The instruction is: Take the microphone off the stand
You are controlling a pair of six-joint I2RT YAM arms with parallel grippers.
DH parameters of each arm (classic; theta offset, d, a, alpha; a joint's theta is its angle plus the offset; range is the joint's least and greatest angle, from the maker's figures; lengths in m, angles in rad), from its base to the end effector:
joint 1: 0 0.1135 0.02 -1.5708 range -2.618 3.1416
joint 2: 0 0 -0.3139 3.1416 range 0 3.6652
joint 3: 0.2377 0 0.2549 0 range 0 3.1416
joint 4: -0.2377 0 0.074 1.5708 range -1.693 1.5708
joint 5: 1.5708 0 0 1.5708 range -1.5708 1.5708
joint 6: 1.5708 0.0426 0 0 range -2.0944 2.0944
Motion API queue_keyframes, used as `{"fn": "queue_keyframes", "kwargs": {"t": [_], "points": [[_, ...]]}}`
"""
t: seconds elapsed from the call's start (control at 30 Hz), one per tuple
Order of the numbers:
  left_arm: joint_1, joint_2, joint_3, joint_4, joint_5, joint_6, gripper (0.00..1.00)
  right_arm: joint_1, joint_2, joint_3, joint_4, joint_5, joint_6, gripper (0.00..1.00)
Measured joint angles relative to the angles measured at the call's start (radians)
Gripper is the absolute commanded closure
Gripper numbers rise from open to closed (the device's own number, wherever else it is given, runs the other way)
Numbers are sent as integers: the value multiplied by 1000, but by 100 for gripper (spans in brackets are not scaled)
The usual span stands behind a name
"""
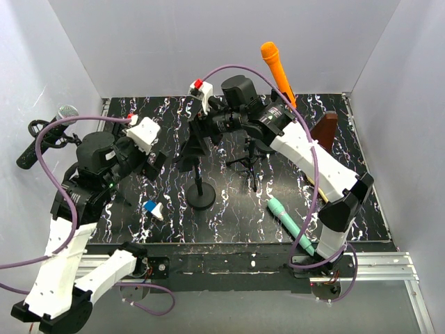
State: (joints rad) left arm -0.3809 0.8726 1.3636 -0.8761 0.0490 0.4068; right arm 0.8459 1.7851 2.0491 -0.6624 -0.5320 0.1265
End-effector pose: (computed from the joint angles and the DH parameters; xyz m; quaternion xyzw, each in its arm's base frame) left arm 0.1073 -0.0452 0.4799 0.3308 0.7604 -0.0131 0.5588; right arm 0.2572 0.3230 0.4999 -0.4190 0.7011 0.4430 0.3696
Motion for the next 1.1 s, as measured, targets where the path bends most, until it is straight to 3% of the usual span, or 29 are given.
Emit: {"fn": "queue_keyframes", "kwargs": {"t": [0.43, 0.6, 0.8, 0.83, 0.87, 0.97, 1.1], "points": [[98, -68, -37, -49, 127, -43, 2, 5, 0, -72, 8, 6, 9, 7], [98, -119, -162, -29, 245, -42, 2, -27, -3, -116, 16, -7, 17, 7], [98, -88, -353, 167, 479, -92, 7, -188, -60, -234, 29, -17, 24, 7], [98, -55, -369, 219, 509, -106, 8, -226, -60, -245, 29, -12, 24, 90], [98, -15, -388, 290, 541, -127, 9, -257, -53, -248, 25, -6, 24, 92], [98, 84, -448, 449, 601, -168, 14, -330, -21, -251, 100, -177, 104, 97], [98, 187, -549, 625, 660, -214, 15, -336, -1, -249, 186, -317, 174, 97]]}}
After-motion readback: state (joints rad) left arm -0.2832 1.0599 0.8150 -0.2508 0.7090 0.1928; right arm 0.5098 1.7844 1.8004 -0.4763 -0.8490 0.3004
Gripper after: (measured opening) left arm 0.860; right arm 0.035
